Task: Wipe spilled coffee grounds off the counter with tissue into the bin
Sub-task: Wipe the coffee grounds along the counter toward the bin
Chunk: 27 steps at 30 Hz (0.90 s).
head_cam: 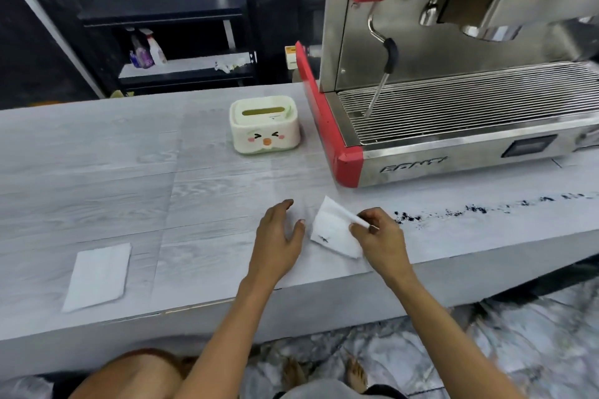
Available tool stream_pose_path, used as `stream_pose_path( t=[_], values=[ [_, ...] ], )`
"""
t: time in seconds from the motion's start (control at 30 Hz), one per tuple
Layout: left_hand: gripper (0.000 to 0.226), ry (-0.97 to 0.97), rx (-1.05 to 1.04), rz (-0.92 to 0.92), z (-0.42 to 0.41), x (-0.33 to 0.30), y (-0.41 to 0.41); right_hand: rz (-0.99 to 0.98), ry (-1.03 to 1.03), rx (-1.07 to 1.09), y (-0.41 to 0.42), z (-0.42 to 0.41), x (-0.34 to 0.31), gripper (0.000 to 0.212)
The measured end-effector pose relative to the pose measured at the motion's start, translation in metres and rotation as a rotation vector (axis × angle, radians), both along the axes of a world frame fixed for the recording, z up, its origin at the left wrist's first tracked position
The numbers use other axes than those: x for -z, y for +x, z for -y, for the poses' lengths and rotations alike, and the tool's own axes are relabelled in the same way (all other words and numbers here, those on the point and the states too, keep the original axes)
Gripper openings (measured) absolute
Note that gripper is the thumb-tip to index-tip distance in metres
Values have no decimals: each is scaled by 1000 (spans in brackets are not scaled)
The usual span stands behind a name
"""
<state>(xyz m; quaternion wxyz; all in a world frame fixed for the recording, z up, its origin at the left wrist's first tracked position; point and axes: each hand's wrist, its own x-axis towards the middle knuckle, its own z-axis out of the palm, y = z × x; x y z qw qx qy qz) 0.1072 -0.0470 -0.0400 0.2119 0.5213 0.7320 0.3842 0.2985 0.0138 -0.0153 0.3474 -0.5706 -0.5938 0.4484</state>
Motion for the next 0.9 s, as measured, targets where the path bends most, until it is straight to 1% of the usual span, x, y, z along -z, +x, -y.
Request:
stream_pose_path(
  t=[0.07, 0.17, 0.3, 0.37, 0.4, 0.47, 0.53, 0.57, 0.67, 0.77, 0.9],
  values=[
    [50, -3, 6, -16, 0, 3, 13, 106, 70, 8, 8, 0, 4, 8],
    [48, -7, 9, -62, 0, 8, 29, 269, 191, -32, 20, -2, 13, 13],
    [47, 5, 11, -133, 3, 17, 43, 438, 250, -34, 31, -1, 23, 24],
    [48, 9, -1, -171, 5, 23, 47, 571, 365, -20, 38, 0, 24, 31],
    [47, 16, -6, -192, 6, 25, 48, 604, 437, -23, 41, 1, 23, 31],
    [46, 34, -12, -230, 7, 30, 50, 575, 570, -91, 41, 3, 21, 26],
    [44, 50, -22, -246, 7, 33, 50, 494, 668, -235, 35, 6, 22, 22],
    [44, 55, -30, -249, 7, 34, 50, 484, 690, -326, 31, 7, 26, 24],
    [43, 57, -76, -298, 9, 38, 50, 584, 691, -563, 20, 6, 45, 39],
    [44, 53, -109, -361, 9, 42, 50, 646, 661, -625, 21, 0, 54, 46],
    [49, -39, -115, -429, 6, 44, 52, 688, 675, -628, 21, 3, 57, 47]
  ],
)
